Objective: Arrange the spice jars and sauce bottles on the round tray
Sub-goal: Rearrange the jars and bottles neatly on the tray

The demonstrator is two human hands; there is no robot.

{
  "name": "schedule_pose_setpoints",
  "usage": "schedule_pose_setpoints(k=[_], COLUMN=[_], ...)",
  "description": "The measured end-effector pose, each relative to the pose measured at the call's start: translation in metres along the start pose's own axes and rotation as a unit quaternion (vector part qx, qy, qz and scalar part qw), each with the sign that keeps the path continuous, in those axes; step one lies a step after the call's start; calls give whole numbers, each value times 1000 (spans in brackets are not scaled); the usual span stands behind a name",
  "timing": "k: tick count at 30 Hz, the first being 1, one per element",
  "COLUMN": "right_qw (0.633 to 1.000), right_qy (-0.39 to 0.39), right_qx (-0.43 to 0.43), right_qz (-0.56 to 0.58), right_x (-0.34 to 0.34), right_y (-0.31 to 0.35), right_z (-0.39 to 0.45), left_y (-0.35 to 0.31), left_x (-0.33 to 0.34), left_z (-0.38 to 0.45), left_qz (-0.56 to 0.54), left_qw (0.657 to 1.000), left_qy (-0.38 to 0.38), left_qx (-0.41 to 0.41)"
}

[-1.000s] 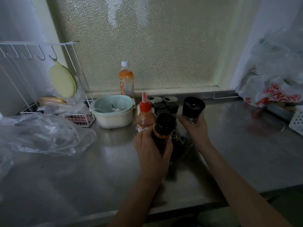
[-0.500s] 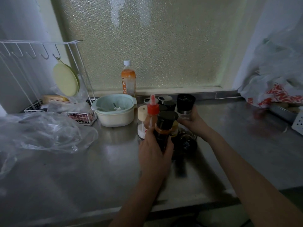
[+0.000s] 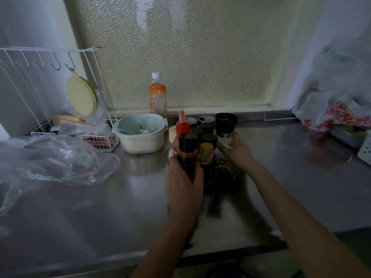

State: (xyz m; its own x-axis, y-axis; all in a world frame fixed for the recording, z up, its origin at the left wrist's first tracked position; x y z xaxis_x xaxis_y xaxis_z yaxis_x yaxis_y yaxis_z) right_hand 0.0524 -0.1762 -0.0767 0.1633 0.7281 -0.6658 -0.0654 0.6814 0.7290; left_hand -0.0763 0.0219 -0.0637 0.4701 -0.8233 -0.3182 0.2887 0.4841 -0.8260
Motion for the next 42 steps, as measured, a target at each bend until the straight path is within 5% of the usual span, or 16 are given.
schedule_pose_setpoints(k=[10,14,17,19,21,26,32,39,42], right_qw=[996,961,964,965,965,971,984,986,975], right_qy=[-71,-248,-70,47,82,73,-127,-105,-153], right_qx=[61,-114,-252,-260,-248,-227,-120,-100,-98], right_qz=[-8,44,40,-6,-24,-29,17,82,128], right_x=[-9,-43,-23,-5,-2,-6,-22,-7,-24], right_y=[4,33,45,44,45,48,40,53,56], right_z=[-19,-72,-95,-98,-100,-95,-70,-67,-89], left_y=[12,9,8,10,12,12,1,-13,-16], left_x=[-9,-10,-8,-6,-6,-8,-11,-3,7], left_z=[6,5,6,7,7,7,0,-9,-10], left_qz=[-41,-48,-43,-43,-46,-68,-41,-32,-14], left_qw=[997,994,995,995,996,994,992,987,985], left_qy=[-73,-90,-85,-79,-76,-78,-89,-38,14], left_qx=[2,32,38,30,23,24,78,151,170])
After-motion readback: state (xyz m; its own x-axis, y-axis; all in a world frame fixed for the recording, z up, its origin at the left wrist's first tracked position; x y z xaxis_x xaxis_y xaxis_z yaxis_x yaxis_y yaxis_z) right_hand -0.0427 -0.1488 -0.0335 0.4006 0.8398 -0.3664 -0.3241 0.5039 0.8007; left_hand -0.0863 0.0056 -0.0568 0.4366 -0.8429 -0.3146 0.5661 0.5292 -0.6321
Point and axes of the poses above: each hand's wrist, its own z-axis towards the middle knuckle, its own x-axis out of the palm, y = z × x, the point moved 7 cm from there along z, towards the middle knuckle, and after that the axes turned 3 degrees about y, right-handed, at the moved point
